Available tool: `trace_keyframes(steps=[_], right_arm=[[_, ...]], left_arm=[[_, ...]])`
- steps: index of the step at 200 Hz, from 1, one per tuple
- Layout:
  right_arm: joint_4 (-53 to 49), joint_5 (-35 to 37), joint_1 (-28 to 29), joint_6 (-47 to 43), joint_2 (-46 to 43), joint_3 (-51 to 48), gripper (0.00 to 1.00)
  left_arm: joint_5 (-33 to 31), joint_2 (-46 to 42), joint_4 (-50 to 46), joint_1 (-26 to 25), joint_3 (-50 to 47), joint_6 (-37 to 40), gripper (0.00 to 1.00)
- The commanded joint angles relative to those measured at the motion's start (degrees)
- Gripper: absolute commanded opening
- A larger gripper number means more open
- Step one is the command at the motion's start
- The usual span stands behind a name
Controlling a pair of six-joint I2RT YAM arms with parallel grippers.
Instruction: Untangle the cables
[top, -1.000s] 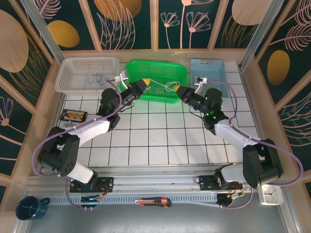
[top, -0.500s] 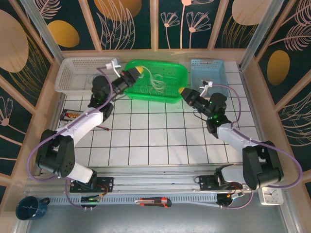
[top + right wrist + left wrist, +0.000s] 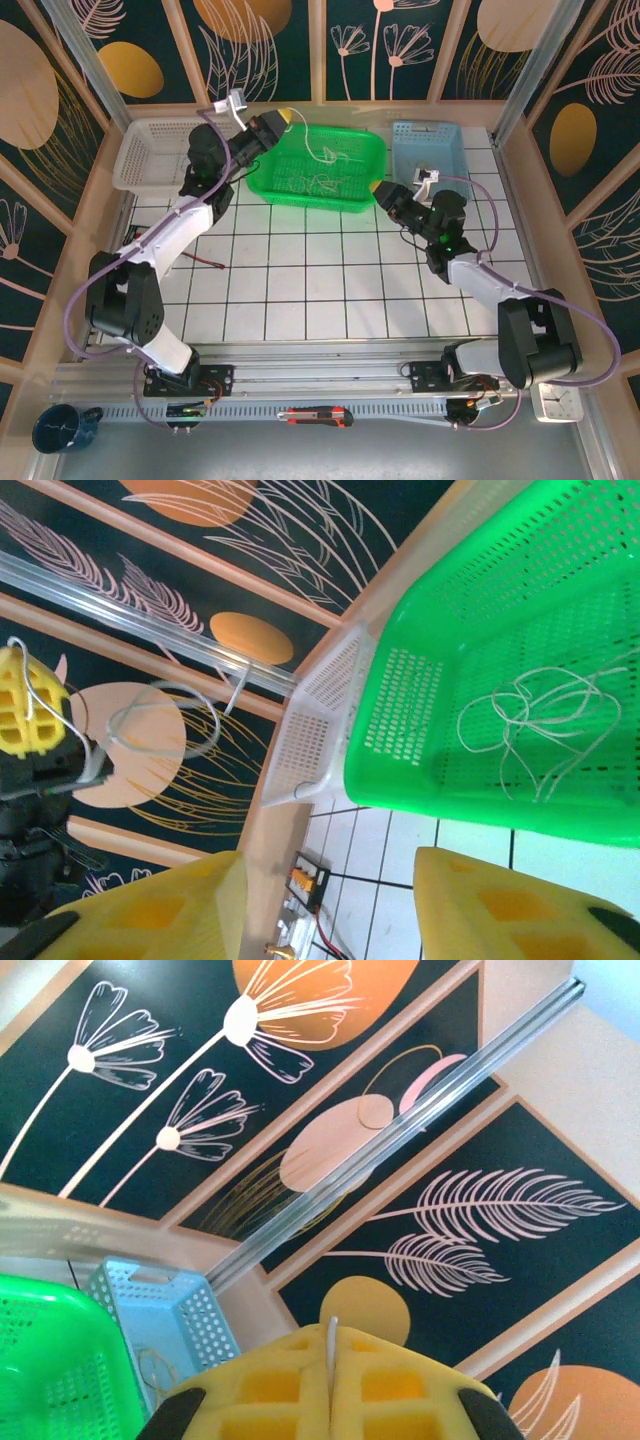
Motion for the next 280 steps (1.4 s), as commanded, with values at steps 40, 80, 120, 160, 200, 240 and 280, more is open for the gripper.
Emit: trace_keyframes(steps=[40, 80, 120, 160, 200, 240, 280], right_arm=[[-7.55, 3.15, -0.12, -5.63, -6.58, -0.57, 0.55], [-12.88, 4.61, -0.11, -8.32, -10.74, -1.79, 0.57], [-19.56, 7.51, -0.11, -11.53, -15.95, -2.97, 0.59], [-25.54, 9.9, -0.19, -14.57, -19.97, -2.49, 0.62], [-31.88, 12.52, -0.15, -18.6, -22.9, -0.8, 0.66], [-36.92, 16.52, -0.16, -22.5, -25.78, -0.1, 0.79], [-42.28, 25.57, -0.16, -28.11, -27.96, 0.96, 0.99]], left_arm=[[2.36, 10.1, -11.59, -0.12, 13.5, 9.44, 0.0], [1.22, 16.45, -18.76, -0.14, 21.03, 14.73, 0.0], [1.12, 22.25, -18.73, -0.11, 22.13, 16.37, 0.0], [-3.02, 25.08, -23.81, -0.13, 22.87, 23.06, 0.72], [-7.3, 19.95, -28.14, -0.11, 22.57, 28.5, 0.99], [-9.61, 9.17, -28.24, -0.11, 15.96, 31.25, 0.99], [-16.35, -7.81, -22.16, -0.12, -1.99, 31.97, 0.99]])
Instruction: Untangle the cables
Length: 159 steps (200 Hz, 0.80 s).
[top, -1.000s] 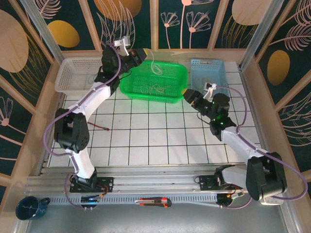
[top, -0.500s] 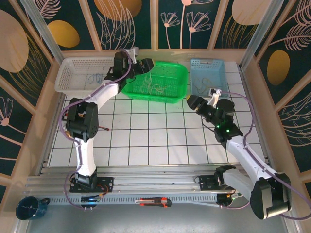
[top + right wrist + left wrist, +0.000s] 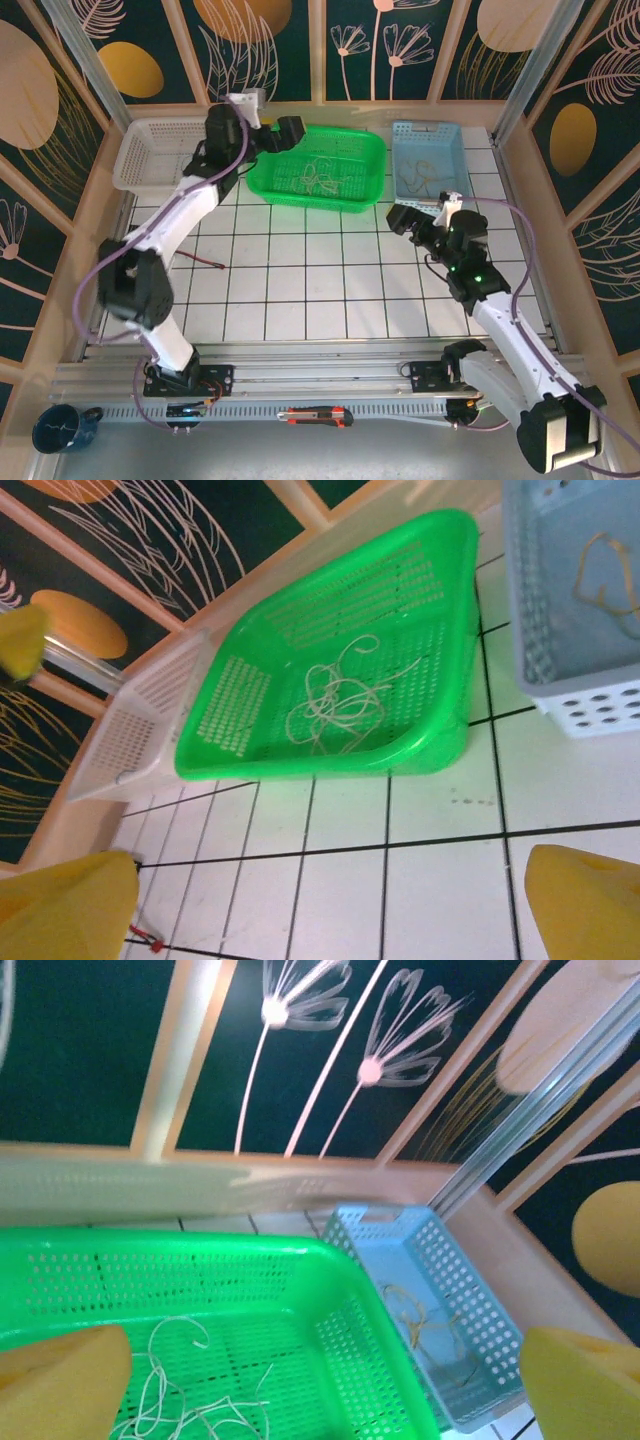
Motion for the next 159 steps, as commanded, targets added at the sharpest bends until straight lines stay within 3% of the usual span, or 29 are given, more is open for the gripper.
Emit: trace_keyframes(steps=[1, 44, 62, 84, 117, 159], right_arm=[[-4.57, 8.5, -0.17, -5.22, -1.6, 2.39, 0.99], [-2.18, 22.8, -0.19, -8.73, -2.79, -0.07, 0.99], [3.71, 30.9, -0.26, -8.91, -3.51, -3.45, 0.99], [12.74, 37.57, -0.28, -11.12, -3.24, -7.5, 0.99], [21.59, 41.69, -0.46, -18.58, 1.11, -10.58, 0.99], [33.67, 46.18, -1.41, -23.85, 9.23, -16.23, 0.99]], left_arm=[[-5.86, -9.4, 4.71, -0.11, -9.71, 2.05, 0.99], [-24.83, -31.75, 18.69, 0.02, -36.65, 4.33, 0.99], [-31.89, -38.82, 17.3, 0.55, -42.25, 7.05, 0.99], [-37.48, -43.91, 16.98, 1.28, -48.03, 11.1, 0.99], [-46.1, -48.1, 20.0, 2.81, -55.87, 17.01, 0.99], [-47.76, -49.9, 30.53, 6.3, -66.39, 19.64, 0.99]])
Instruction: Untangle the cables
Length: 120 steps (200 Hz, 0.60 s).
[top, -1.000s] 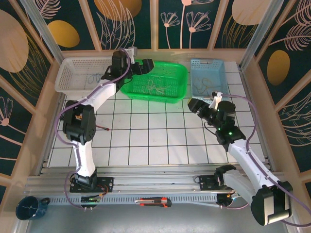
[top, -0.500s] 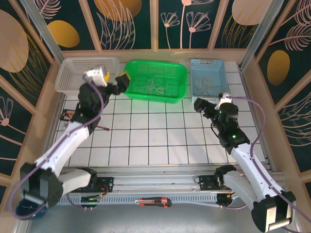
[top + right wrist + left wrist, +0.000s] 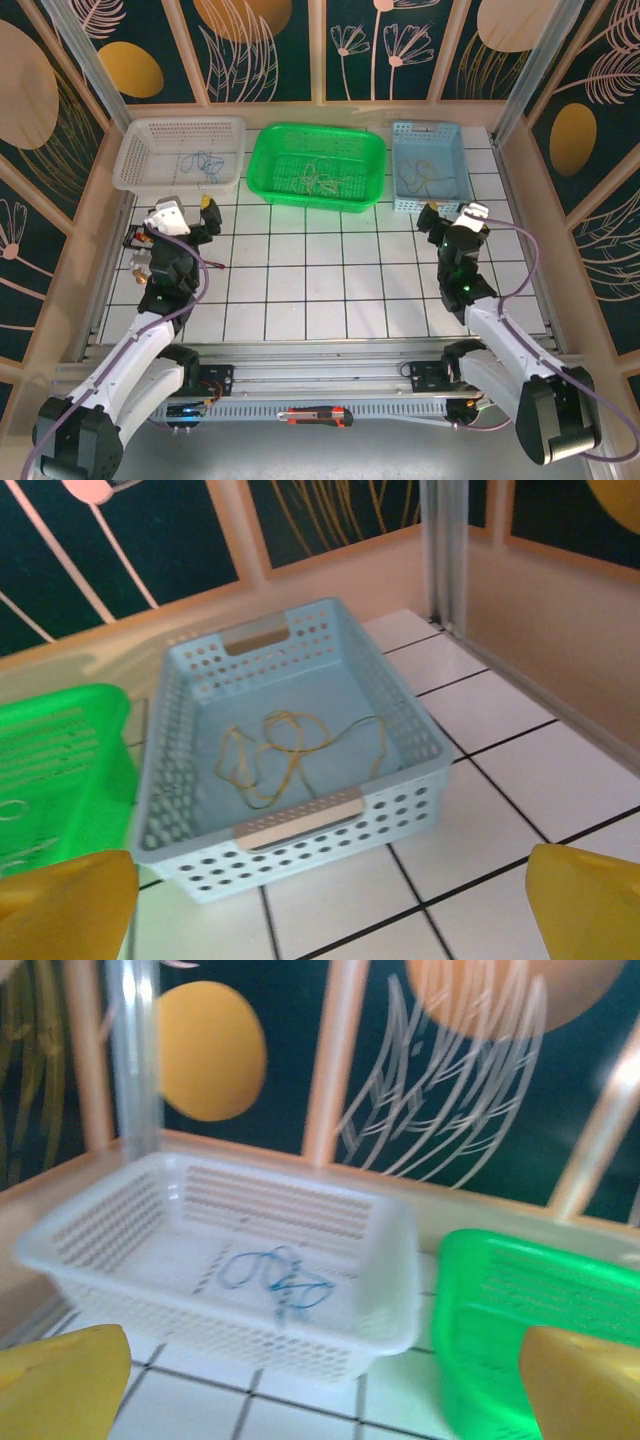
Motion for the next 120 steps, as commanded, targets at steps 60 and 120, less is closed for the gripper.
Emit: trace_keyframes(steps=[60, 120], right_arm=[[35.54, -2.82, -3.14, -12.89, 16.15, -12.79, 0.99], [50.44, -14.61, -9.49, -14.6, 25.01, -12.59, 0.99]], left_arm=[[-2.14, 16.43, 35.97, 4.55, -14.66, 7.06, 0.99], [7.59, 35.03, 48.26, 11.43, -11.78, 4.36, 0.99]])
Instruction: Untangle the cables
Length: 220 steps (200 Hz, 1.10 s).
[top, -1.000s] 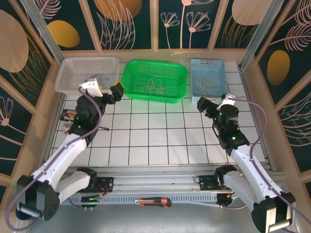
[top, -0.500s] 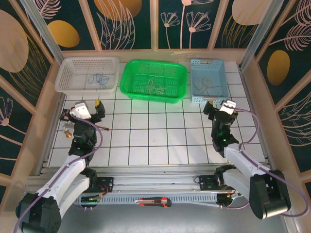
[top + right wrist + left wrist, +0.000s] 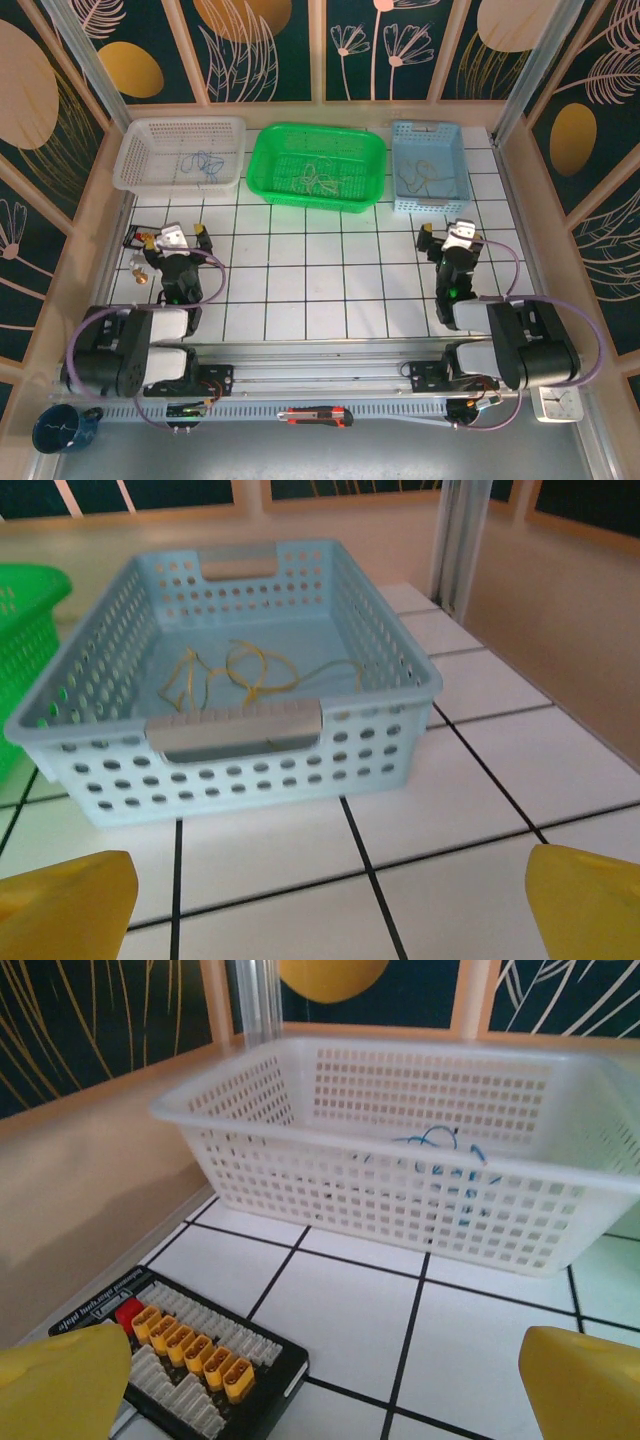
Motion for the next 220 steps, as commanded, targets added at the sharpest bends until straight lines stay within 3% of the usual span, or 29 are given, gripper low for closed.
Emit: trace_keyframes(steps=[1, 40, 53, 68, 85, 220], right_arm=[[12.05, -5.7, -2.97, -1.72, 3.36, 0.93, 0.99], [31.77, -10.2, -7.6, 1.06, 16.68, -2.1, 0.99], [23.96, -14.08, -8.35, 1.41, 14.05, -0.62, 0.99], [21.65, -18.02, -8.93, 0.7, 15.17, 1.78, 0.99], [13.82, -18.23, -9.92, 1.99, 14.66, 5.34, 0.99], [13.8, -18.38, -10.33, 1.96, 14.76, 5.45, 0.99]], left_arm=[[5.71, 4.36, 10.73, 1.54, 1.99, -0.74, 0.99], [13.64, 11.25, 13.53, 1.85, 3.78, 1.97, 0.99], [14.55, 11.37, 13.27, 1.89, 4.06, 2.34, 0.99], [15.26, 11.26, 11.44, 1.92, 4.9, 2.51, 0.99], [15.88, 11.37, 8.88, 2.56, 6.2, 1.77, 0.99], [8.79, 11.3, 9.16, 2.8, 6.15, -1.01, 0.99]])
